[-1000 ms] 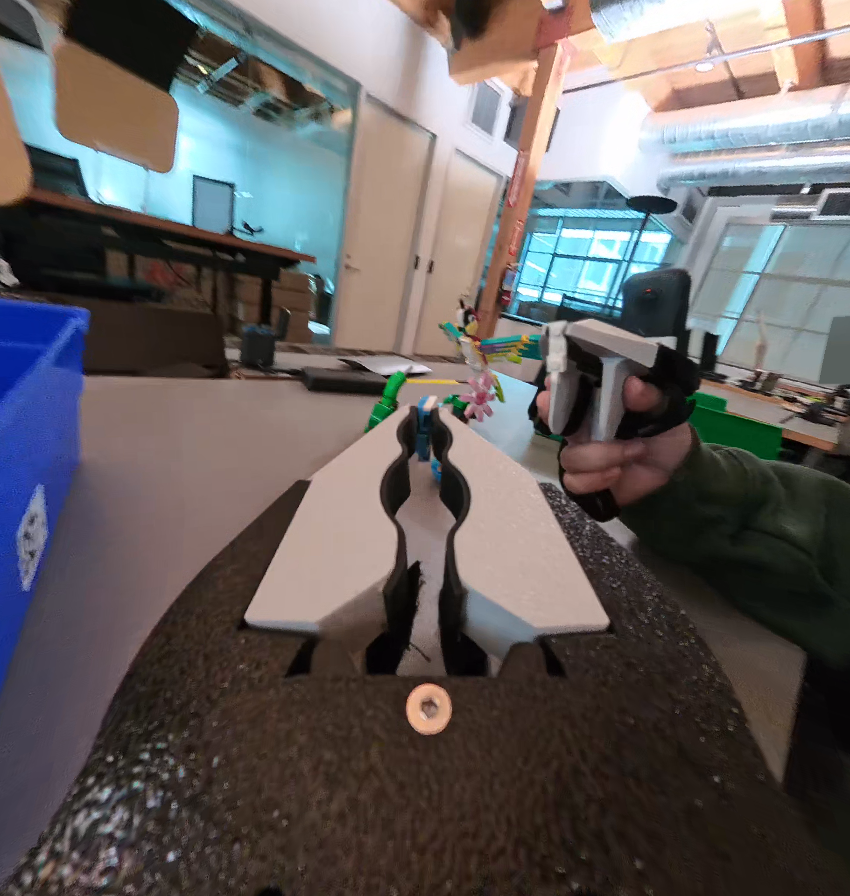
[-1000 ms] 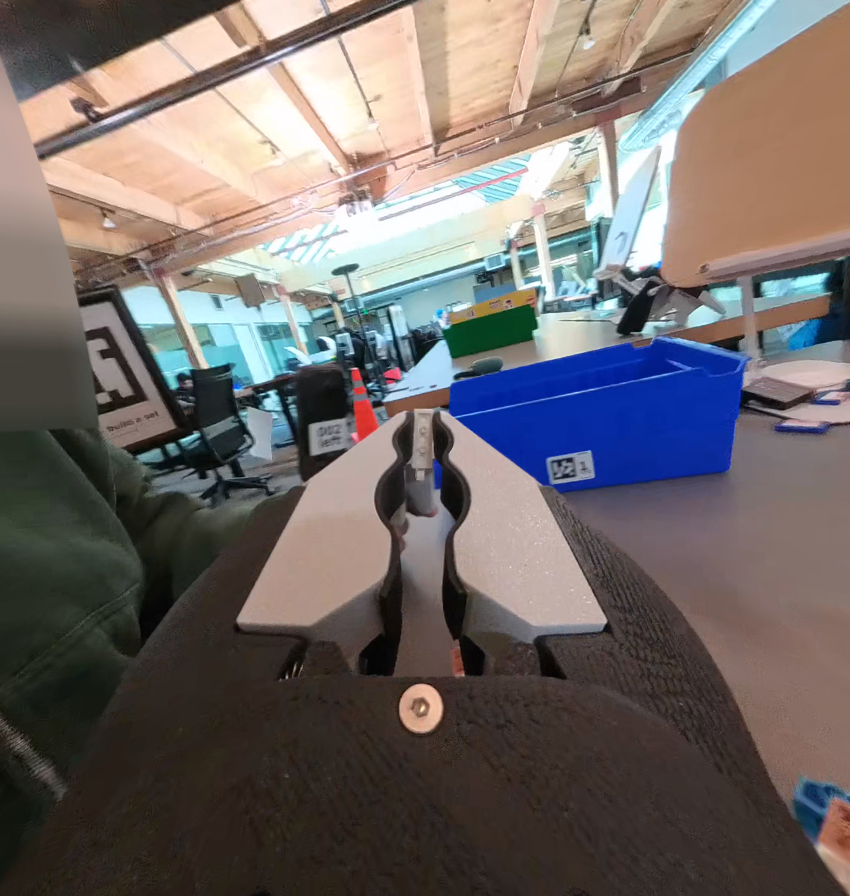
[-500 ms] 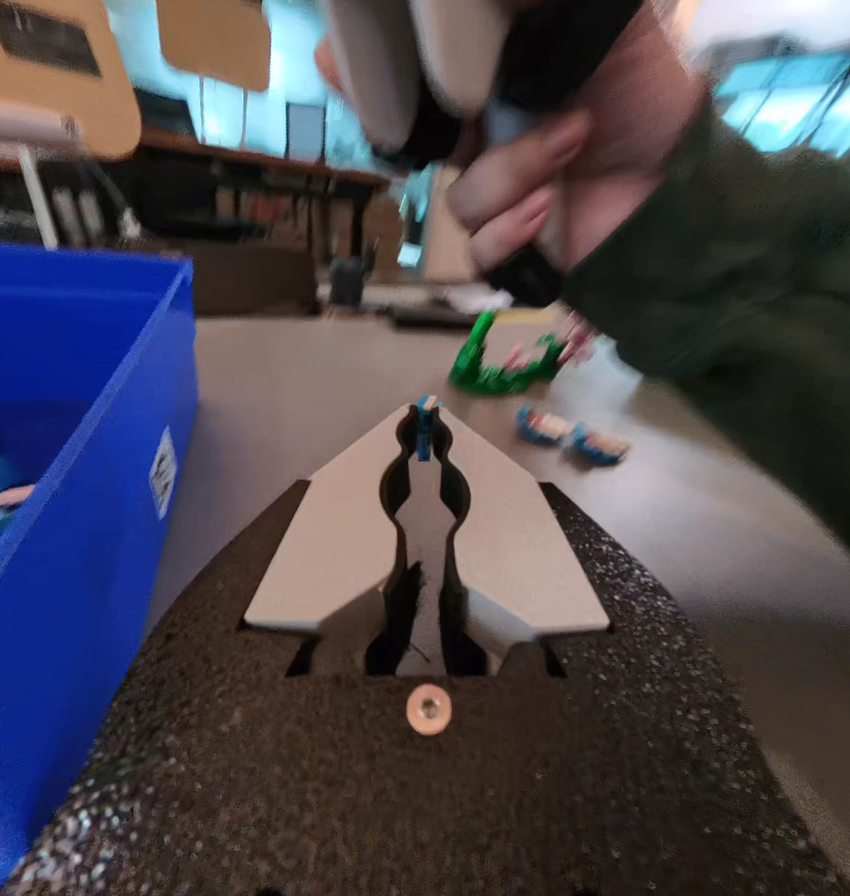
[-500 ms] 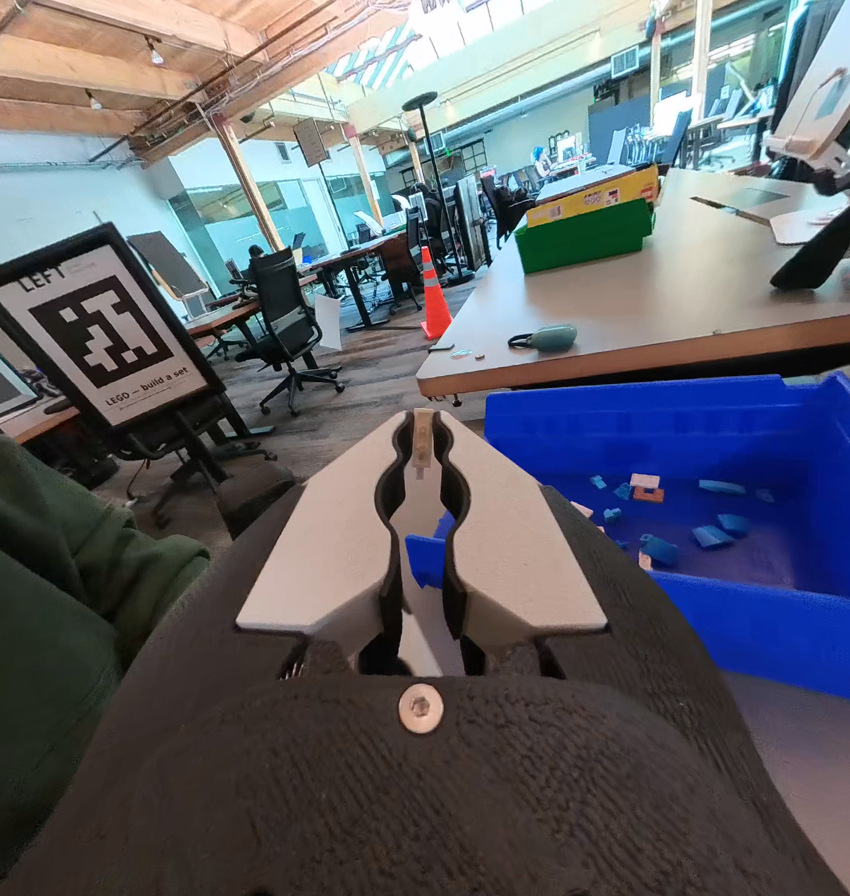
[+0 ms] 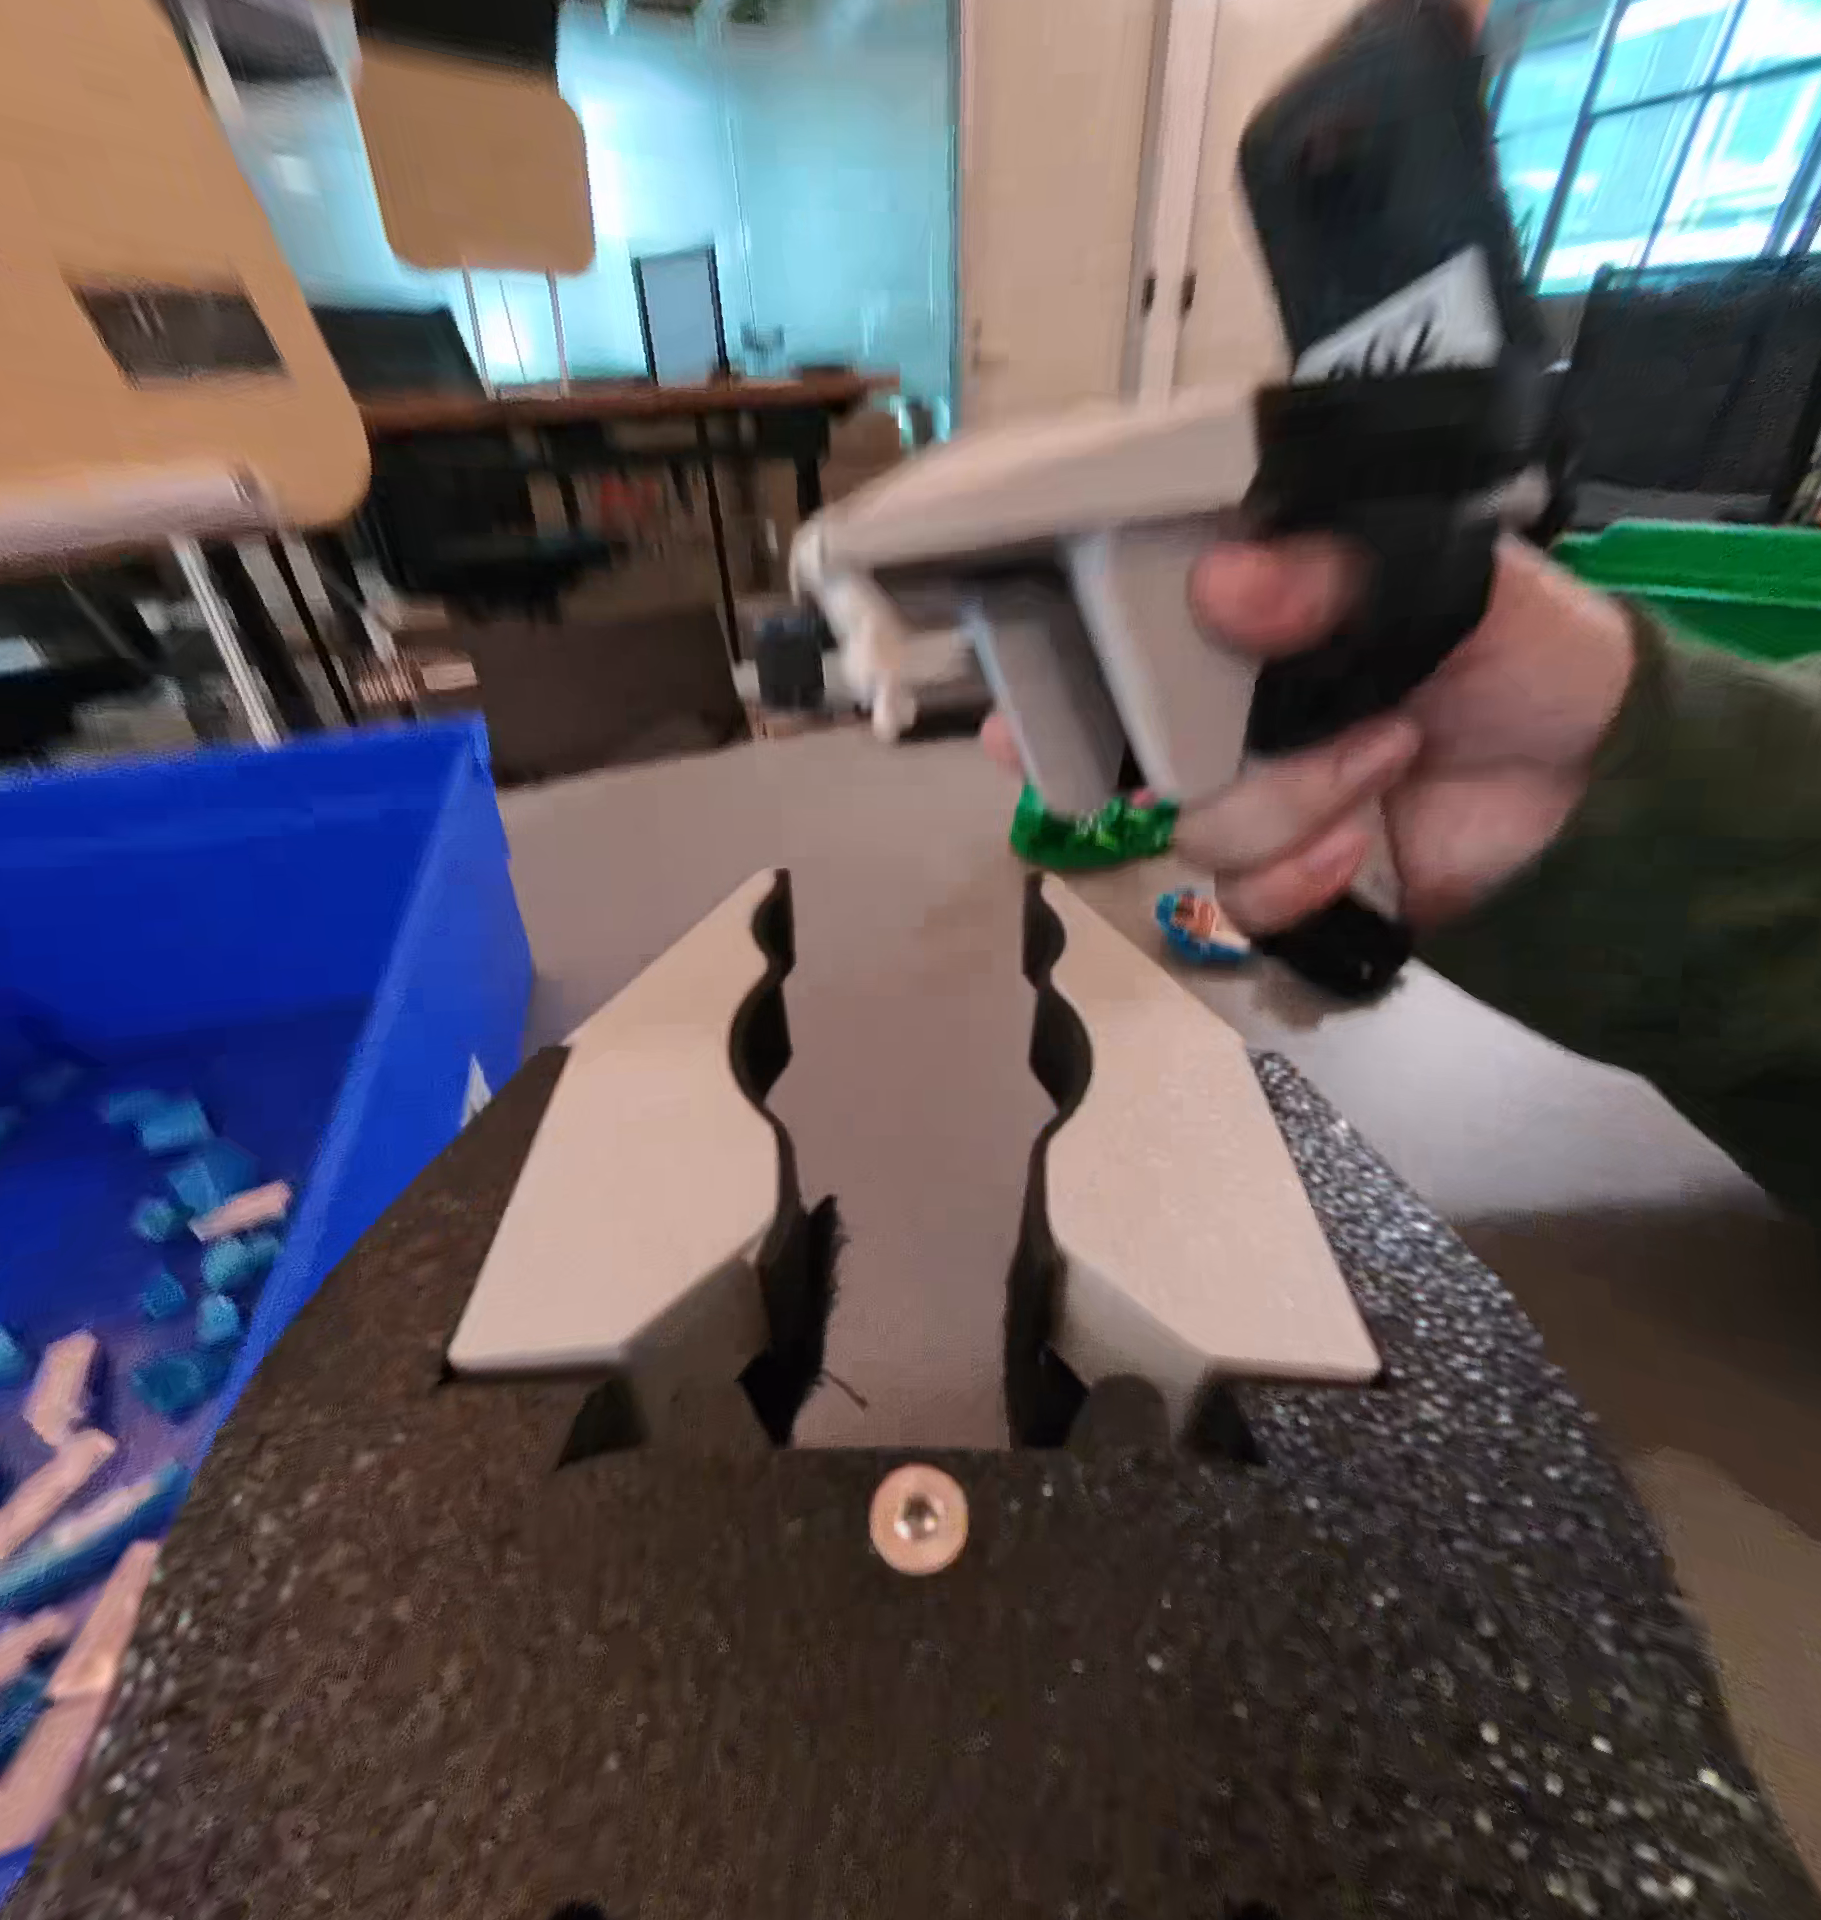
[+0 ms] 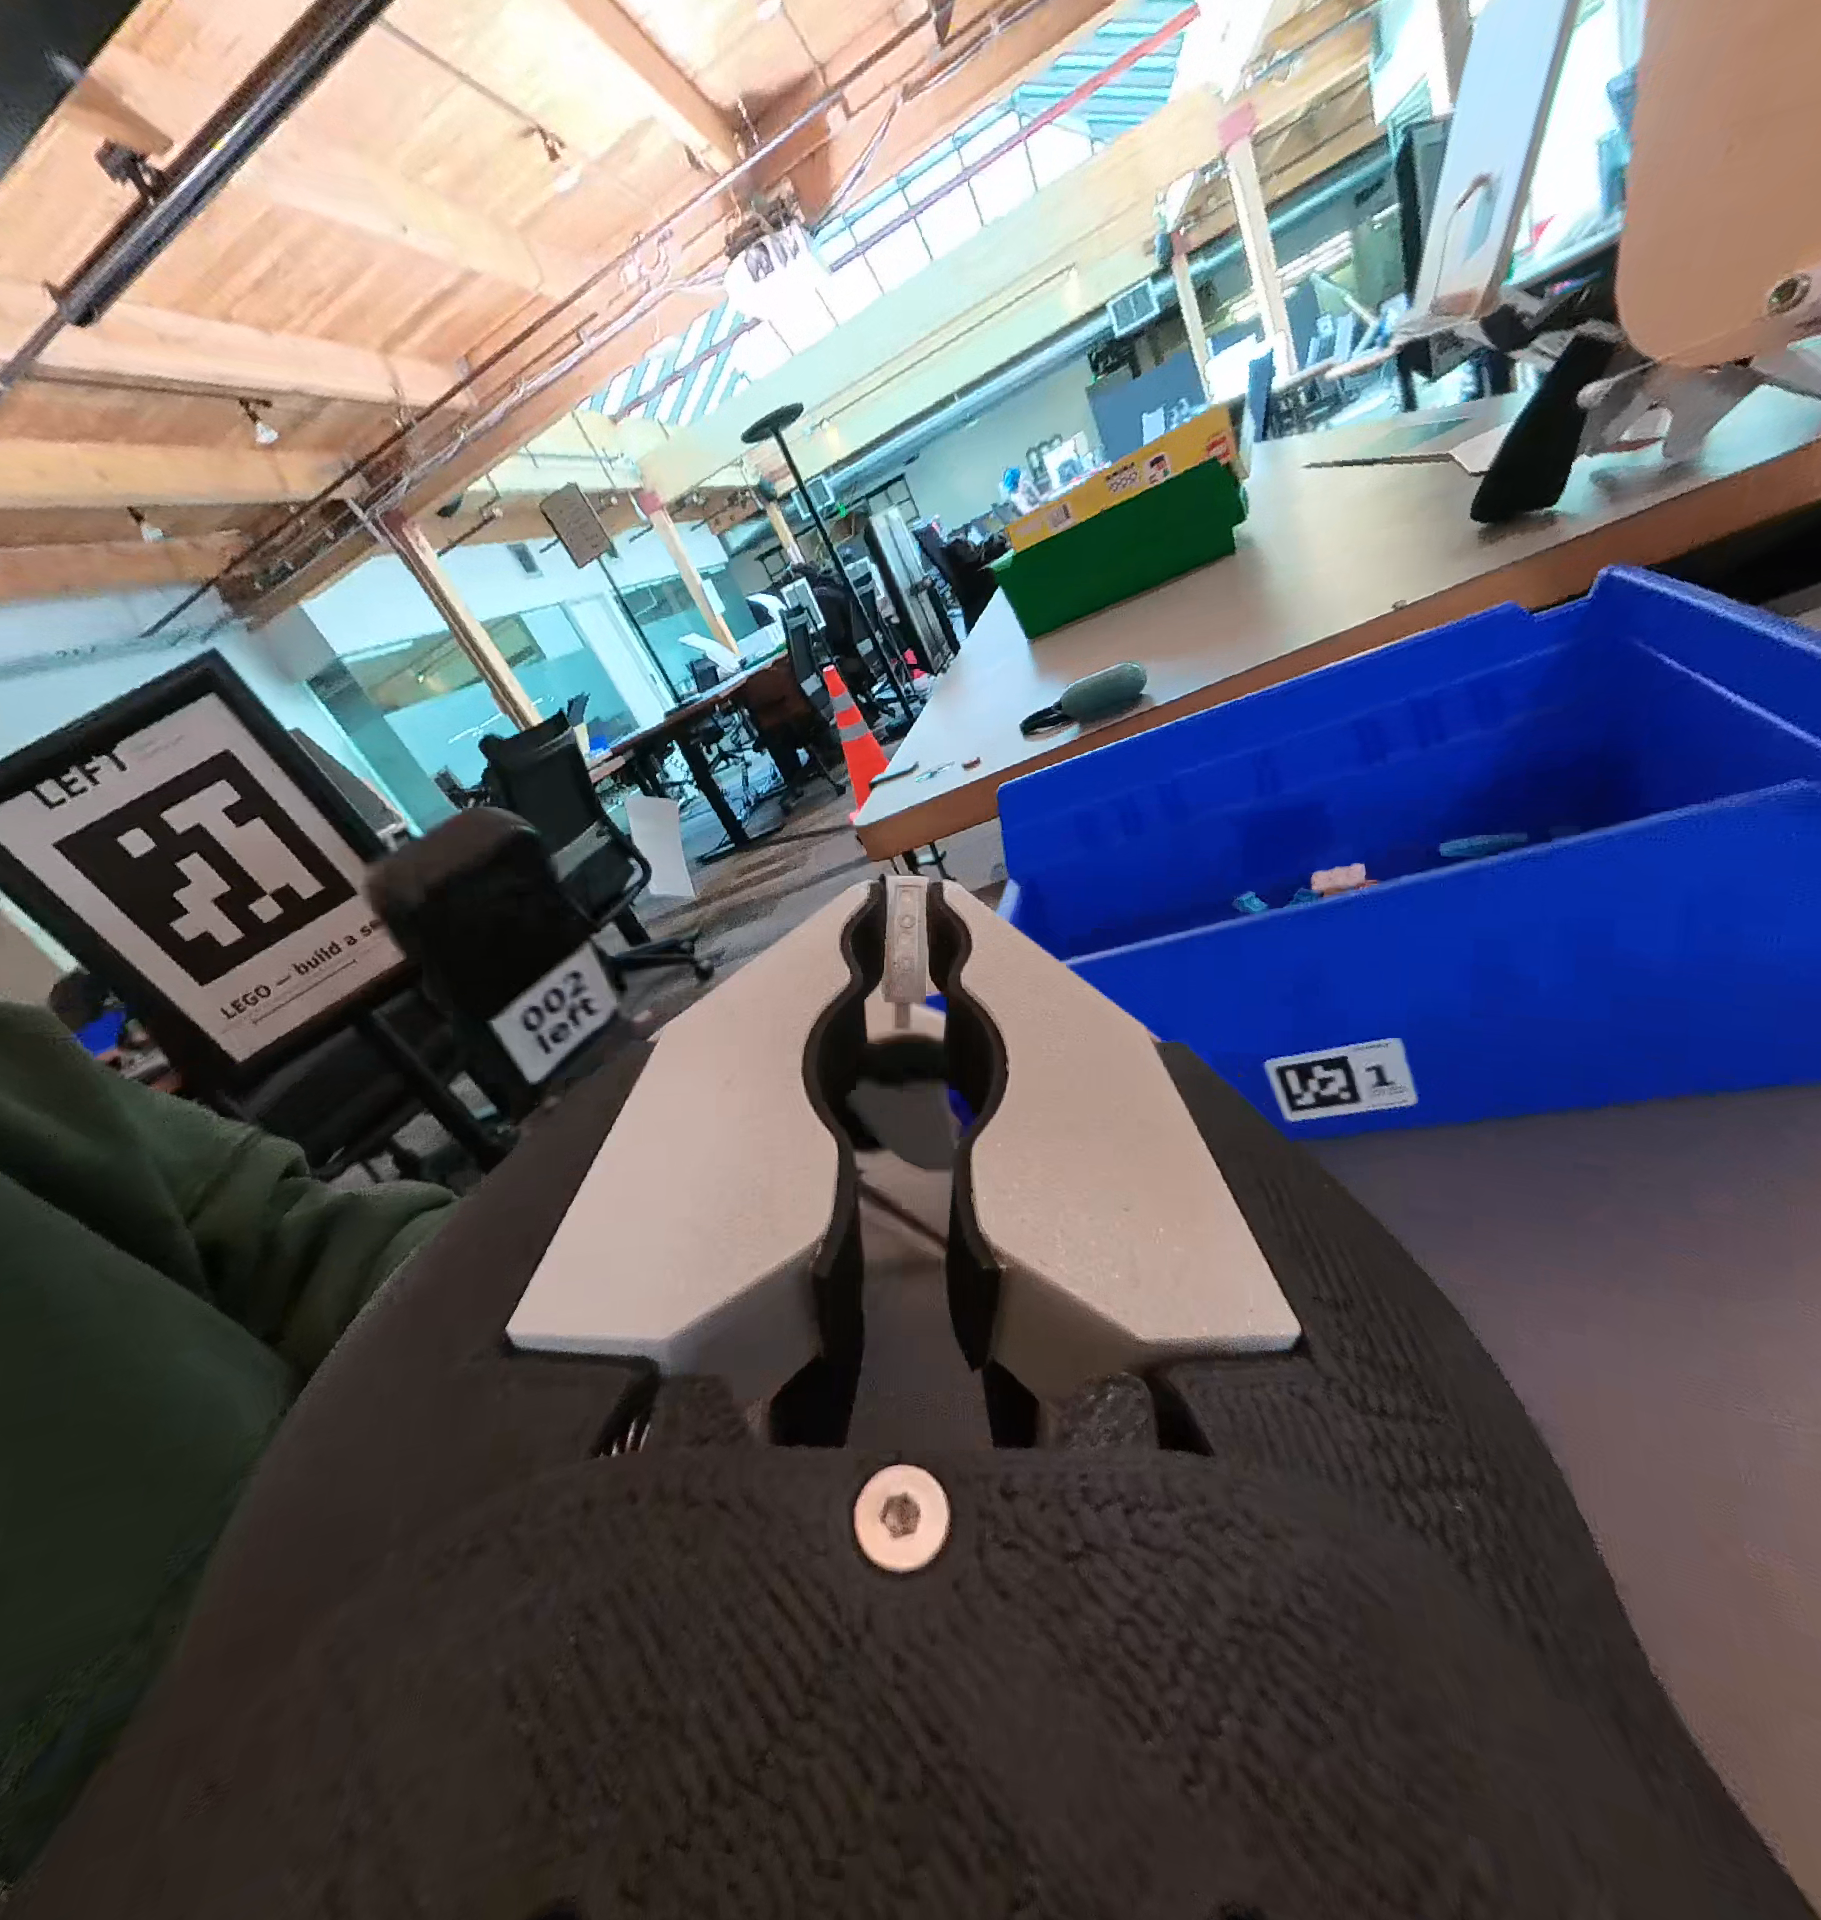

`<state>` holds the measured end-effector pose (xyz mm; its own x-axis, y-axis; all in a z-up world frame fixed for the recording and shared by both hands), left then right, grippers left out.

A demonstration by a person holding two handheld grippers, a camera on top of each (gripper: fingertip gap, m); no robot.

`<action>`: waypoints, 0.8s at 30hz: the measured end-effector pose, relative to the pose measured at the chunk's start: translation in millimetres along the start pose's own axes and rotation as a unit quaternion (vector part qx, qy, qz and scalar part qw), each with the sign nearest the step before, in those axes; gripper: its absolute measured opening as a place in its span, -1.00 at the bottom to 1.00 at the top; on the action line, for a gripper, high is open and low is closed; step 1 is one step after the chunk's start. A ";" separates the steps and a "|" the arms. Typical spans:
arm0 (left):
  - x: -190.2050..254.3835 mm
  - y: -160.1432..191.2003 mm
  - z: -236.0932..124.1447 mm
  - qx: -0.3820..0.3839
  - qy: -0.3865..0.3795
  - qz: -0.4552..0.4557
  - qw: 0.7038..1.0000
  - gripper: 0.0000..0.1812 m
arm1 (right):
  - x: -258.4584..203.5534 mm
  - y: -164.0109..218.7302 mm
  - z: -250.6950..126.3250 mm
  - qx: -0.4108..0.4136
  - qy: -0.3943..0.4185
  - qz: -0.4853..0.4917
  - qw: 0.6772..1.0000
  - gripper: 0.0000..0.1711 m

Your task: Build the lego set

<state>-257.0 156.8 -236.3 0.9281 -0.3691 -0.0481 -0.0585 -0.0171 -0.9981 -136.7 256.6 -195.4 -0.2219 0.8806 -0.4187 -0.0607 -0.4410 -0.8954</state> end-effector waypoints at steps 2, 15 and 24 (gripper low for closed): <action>6.0 -11.6 -5.0 0.030 -0.006 0.037 0.999 -0.64 | -9.2 7.5 -0.8 0.011 0.002 0.001 1.000 -0.94; 9.5 -16.5 -6.8 -0.006 -0.069 0.225 0.972 -1.00 | -23.3 10.6 -18.5 -0.068 0.056 -0.047 0.995 -0.95; -7.1 -20.4 -12.8 0.002 -0.082 0.233 0.969 -1.00 | -27.9 15.9 -21.5 -0.144 0.099 -0.120 0.977 -1.00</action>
<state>-267.1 147.8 -215.1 0.8469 -0.1831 -0.4993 -0.4847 0.1202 -0.8664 -110.6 228.8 -201.2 -0.0406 0.9816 -0.1864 0.1945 -0.1753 -0.9651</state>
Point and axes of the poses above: each gripper's, where its closed fingertips meet, z out along the fingers, y out of its underside, x = y × z across the jaws, the point moved 10 cm from there along -z, back along the fingers, and after that the axes turned 5 degrees about -y, right-handed, at the moved point
